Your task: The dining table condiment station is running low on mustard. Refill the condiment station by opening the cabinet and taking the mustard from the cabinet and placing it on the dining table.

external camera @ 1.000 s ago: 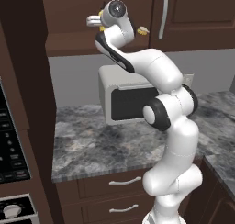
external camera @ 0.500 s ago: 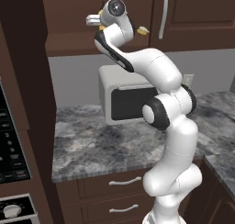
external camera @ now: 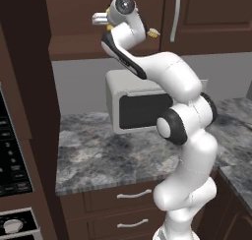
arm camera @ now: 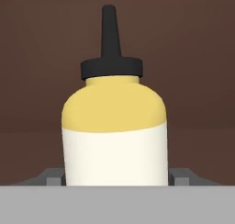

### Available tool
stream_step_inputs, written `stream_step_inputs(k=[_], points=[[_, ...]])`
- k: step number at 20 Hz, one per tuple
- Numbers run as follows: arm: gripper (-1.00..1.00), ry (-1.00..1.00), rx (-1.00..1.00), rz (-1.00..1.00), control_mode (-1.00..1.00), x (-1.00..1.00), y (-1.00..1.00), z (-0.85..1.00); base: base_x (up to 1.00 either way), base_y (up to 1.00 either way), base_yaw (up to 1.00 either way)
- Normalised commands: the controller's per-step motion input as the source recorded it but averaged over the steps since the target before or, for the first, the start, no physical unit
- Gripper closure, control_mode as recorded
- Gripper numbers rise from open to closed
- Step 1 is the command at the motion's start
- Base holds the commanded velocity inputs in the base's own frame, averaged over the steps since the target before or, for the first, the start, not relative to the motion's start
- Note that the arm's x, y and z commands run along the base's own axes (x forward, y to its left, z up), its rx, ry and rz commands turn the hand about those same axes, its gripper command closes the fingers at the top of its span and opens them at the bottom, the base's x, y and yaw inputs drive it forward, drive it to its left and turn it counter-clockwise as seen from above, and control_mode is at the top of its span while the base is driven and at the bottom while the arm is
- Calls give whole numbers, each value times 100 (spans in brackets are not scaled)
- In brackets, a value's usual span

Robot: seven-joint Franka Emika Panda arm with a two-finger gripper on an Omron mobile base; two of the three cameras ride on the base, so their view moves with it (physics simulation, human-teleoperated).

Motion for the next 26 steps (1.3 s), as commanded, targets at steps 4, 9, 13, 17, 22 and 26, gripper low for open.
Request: stream_step_inputs(k=[4,9,13,17,22,26], points=[[100,-16,-3,3,-100,-100,2,0,0,0,0],[100,-7,-3,1,-100,-100,0,-4,0,0,0],[100,-6,0,6,-100,-100,0,0,0,0,0],[100,-2,0,20,-100,-100,-2,0,0,0,0],[100,0,0,26,-100,-100,-70,-19,0,0,0],[100,0,1,26,-100,-100,-89,-8,0,0,0]])
